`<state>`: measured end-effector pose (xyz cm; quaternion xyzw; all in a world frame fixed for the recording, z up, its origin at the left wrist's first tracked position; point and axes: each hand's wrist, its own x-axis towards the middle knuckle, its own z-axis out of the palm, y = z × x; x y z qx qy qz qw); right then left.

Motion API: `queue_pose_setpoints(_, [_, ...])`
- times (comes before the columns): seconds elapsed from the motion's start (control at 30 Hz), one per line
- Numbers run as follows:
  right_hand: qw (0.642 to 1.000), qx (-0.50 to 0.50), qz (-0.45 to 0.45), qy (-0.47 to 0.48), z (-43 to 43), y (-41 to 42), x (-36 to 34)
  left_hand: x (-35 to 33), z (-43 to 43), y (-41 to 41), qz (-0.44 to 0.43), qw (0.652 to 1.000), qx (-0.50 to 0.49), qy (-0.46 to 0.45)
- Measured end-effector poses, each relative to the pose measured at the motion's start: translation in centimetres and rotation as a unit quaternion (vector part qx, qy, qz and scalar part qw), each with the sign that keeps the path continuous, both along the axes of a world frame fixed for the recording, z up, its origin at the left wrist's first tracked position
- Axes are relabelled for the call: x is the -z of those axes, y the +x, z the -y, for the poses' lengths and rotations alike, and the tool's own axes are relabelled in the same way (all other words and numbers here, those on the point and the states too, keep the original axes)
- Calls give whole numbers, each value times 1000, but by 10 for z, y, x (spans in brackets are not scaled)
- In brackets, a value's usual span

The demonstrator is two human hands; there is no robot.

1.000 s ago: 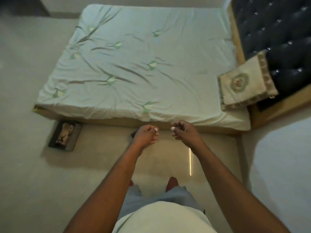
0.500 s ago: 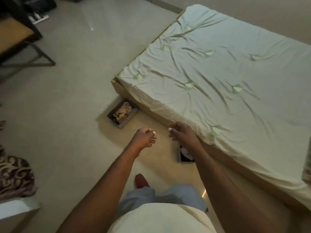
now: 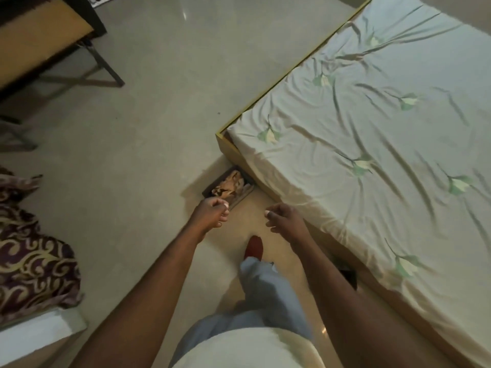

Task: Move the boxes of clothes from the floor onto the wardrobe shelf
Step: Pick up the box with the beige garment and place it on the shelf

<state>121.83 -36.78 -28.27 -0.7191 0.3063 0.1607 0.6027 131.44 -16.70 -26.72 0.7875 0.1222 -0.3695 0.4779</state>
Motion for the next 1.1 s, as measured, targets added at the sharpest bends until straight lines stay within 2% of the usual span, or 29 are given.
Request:
queue_pose_setpoints(0.23, [985, -110, -95, -92, -6, 117, 114, 107, -16, 121, -47, 997, -46, 43])
queue_pose_setpoints(0.4, [970, -129, -150, -141, -2, 177, 223, 230, -27, 176, -139, 982, -103, 74])
queue_pose_setpoints(0.53, [963, -142, -173, -148, -12, 208, 335, 349, -35, 197, -224, 966, -86, 91])
queue_pose_setpoints(0.67, [918, -286, -181, -206, -32, 238, 438, 436, -43, 215, -214, 966, -70, 129])
queue_pose_setpoints(0.73, [896, -327, -201, -224, -45, 255, 488, 483, -56, 220, -205, 964, -58, 157])
queue_pose_setpoints(0.8, [881, -350, -238, -210, -57, 268, 527, 521, -67, 224, -226, 957, -60, 170])
queue_pose_setpoints(0.9, [886, -321, -290, -168, -74, 275, 563, 560, -76, 229, -249, 952, -71, 161])
queue_pose_setpoints(1.0, [897, -297, -286, -160, -94, 264, 572, 584, -82, 233, -249, 950, -79, 171])
queue_pose_setpoints(1.1, [902, -282, -325, -35, -108, 248, 571, 602, -93, 233, -244, 944, -93, 201])
